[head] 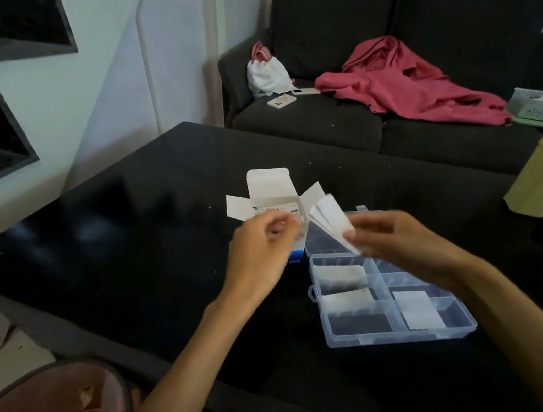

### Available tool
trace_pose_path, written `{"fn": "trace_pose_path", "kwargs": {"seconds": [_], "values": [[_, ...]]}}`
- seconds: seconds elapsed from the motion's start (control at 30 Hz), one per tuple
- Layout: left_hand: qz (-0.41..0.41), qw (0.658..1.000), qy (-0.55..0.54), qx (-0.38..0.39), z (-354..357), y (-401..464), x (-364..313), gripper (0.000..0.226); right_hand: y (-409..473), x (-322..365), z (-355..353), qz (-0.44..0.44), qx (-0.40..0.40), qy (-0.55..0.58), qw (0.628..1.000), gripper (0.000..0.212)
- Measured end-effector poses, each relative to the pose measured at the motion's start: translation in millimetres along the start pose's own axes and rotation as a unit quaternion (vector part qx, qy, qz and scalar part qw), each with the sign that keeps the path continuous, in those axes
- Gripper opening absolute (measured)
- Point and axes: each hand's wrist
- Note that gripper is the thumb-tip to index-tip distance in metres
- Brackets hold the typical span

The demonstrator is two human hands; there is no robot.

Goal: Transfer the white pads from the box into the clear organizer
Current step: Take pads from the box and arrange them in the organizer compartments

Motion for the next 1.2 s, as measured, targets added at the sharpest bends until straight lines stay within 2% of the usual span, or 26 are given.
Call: {"fn": "trace_pose_path", "kwargs": {"seconds": [0.07, 0.1, 0.17, 0.23, 0.4, 0.57, 0.63, 0.67, 0.7, 0.77, 0.8, 0.9, 0.93, 1.0, 1.07, 1.1, 1.17, 1.2], "values": [[-0.07, 0.986, -0.008, 0.15, 13.4, -8.8, -5.0, 0.025, -13.0, -16.9, -0.9, 0.066, -0.005, 0.053, 0.996, 0.021], [-0.091, 0.976, -0.011, 0.199, 17.2, -10.3, -6.6, 0.027, -14.5, -23.3, -0.7, 0.086, -0.007, 0.062, 0.994, 0.021], [-0.142, 0.956, -0.055, 0.25, 24.8, -12.5, -10.7, 0.024, -18.8, -31.5, -2.2, 0.106, -0.013, 0.055, 0.993, 0.021], [-0.19, 0.94, -0.1, 0.264, 24.9, -10.5, -12.0, 0.021, -19.9, -34.3, -3.0, 0.107, -0.023, 0.051, 0.993, 0.018], [-0.162, 0.957, -0.033, 0.238, 28.5, -7.1, -2.2, 0.022, -24.9, -39.2, -2.9, 0.111, -0.051, 0.073, 0.99, 0.013], [-0.17, 0.967, -0.064, 0.181, 33.3, -5.7, 3.7, 0.021, -30.5, -47.5, -7.3, 0.101, -0.102, 0.082, 0.986, 0.008], [-0.085, 0.985, -0.055, 0.139, 35.6, -6.7, 7.3, 0.02, -33.0, -52.3, -9.5, 0.022, -0.125, 0.013, 0.992, 0.007], [0.006, 0.996, -0.007, 0.092, 35.8, -6.8, 10.1, 0.019, -34.6, -54.6, -10.9, -0.057, -0.143, -0.079, 0.985, 0.009], [0.112, 0.991, 0.07, 0.037, 35.3, -6.5, 12.8, 0.021, -35.8, -57.1, -13.5, -0.148, -0.157, -0.197, 0.956, 0.012], [0.294, 0.936, 0.189, -0.048, 34.8, -4.4, 22.1, 0.027, -36.7, -60.5, -17.4, -0.284, -0.16, -0.374, 0.868, 0.02], [0.342, 0.914, 0.208, -0.07, 34.4, -3.9, 25.2, 0.029, -37.5, -59.0, -18.3, -0.316, -0.159, -0.409, 0.841, 0.022], [0.407, 0.882, 0.217, -0.1, 33.7, -3.7, 29.6, 0.029, -39.2, -54.2, -16.7, -0.355, -0.152, -0.443, 0.809, 0.025], [0.408, 0.883, 0.211, -0.099, 34.0, -3.9, 29.1, 0.029, -39.0, -53.8, -16.0, -0.361, -0.143, -0.44, 0.81, 0.025], [0.354, 0.919, 0.163, -0.058, 36.3, -6.8, 24.5, 0.024, -38.0, -55.3, -13.7, -0.349, -0.132, -0.397, 0.839, 0.025], [0.235, 0.968, 0.086, 0.031, 38.9, -10.4, 17.1, 0.018, -36.1, -55.6, -10.4, -0.298, -0.14, -0.329, 0.885, 0.029], [0.169, 0.981, 0.053, 0.08, 40.6, -11.3, 14.3, 0.017, -35.5, -55.8, -9.7, -0.268, -0.151, -0.298, 0.904, 0.034], [0.078, 0.985, 0.001, 0.153, 43.2, -12.1, 11.2, 0.016, -33.1, -55.4, -10.0, -0.218, -0.164, -0.257, 0.927, 0.04], [0.055, 0.983, -0.021, 0.171, 44.7, -11.9, 10.4, 0.015, -31.7, -54.5, -10.3, -0.198, -0.162, -0.253, 0.933, 0.037]]}}
Point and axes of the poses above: each hand's wrist, its own y-axis towards the middle knuckle, its own z-axis out of the palm, x = y × z, and after that the axes turned 15 degrees about -z, right-handed
